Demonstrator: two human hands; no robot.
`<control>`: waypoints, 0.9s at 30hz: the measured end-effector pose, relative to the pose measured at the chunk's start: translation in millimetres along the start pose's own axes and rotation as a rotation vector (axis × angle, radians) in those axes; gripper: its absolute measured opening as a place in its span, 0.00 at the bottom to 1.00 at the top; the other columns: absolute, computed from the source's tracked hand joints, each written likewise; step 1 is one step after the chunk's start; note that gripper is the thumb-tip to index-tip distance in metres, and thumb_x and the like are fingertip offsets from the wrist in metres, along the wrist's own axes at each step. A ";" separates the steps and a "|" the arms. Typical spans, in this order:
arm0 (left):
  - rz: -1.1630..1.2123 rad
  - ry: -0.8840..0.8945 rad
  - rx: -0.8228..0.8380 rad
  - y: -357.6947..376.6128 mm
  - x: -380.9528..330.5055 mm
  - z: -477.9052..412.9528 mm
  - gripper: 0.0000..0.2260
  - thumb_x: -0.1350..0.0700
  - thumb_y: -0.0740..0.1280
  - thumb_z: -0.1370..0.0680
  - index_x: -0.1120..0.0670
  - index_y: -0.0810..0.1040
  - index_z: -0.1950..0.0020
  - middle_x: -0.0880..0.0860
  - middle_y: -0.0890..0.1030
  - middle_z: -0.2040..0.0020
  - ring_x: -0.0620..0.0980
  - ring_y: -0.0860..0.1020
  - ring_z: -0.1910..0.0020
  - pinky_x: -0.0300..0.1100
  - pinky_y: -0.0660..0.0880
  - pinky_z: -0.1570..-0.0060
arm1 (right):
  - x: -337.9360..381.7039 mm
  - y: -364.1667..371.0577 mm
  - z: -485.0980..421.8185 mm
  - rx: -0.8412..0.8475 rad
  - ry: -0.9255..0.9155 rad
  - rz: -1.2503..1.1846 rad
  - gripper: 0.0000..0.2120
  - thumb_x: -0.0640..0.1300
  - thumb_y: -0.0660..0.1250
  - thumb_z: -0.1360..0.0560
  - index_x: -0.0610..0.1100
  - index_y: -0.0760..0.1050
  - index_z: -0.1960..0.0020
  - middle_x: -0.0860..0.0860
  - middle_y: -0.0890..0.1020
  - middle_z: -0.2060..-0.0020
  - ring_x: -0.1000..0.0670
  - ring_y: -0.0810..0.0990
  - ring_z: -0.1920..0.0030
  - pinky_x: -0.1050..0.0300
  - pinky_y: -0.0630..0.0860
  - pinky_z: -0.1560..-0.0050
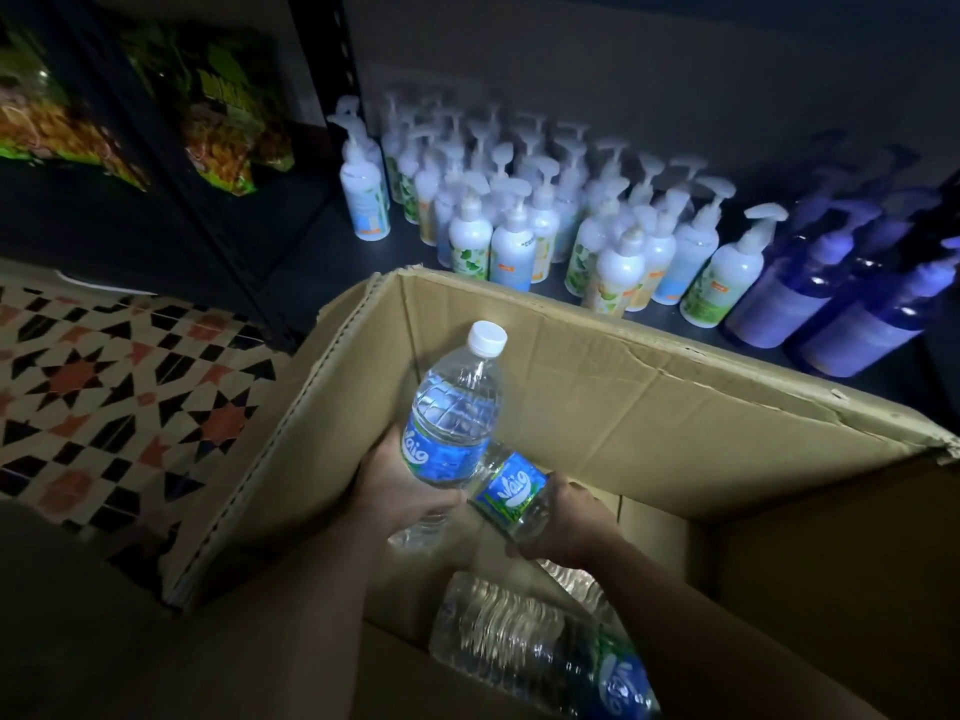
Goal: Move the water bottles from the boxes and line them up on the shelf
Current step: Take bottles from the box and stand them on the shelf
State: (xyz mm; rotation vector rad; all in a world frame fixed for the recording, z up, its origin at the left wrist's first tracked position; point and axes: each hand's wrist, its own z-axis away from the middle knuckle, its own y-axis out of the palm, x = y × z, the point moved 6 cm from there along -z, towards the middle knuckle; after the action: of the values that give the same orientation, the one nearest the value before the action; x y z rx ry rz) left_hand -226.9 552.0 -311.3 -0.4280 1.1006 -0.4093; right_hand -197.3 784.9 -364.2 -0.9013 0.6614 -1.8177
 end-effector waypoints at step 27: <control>0.288 0.360 -0.297 -114.3 -208.8 181.8 0.30 0.54 0.86 0.46 0.50 0.78 0.49 0.44 0.84 0.57 0.37 0.81 0.58 0.31 0.74 0.62 | 46.7 -195.6 235.4 -0.655 -0.320 -0.769 0.32 0.51 0.83 0.43 0.59 0.69 0.45 0.66 0.83 0.54 0.69 0.79 0.52 0.76 0.71 0.54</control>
State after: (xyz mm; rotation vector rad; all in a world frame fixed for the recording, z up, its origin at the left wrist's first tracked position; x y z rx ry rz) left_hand -155.6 586.5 -22.5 -0.4579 1.5599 -0.0657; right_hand -119.4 806.1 -65.3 -2.0575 0.7762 -2.0466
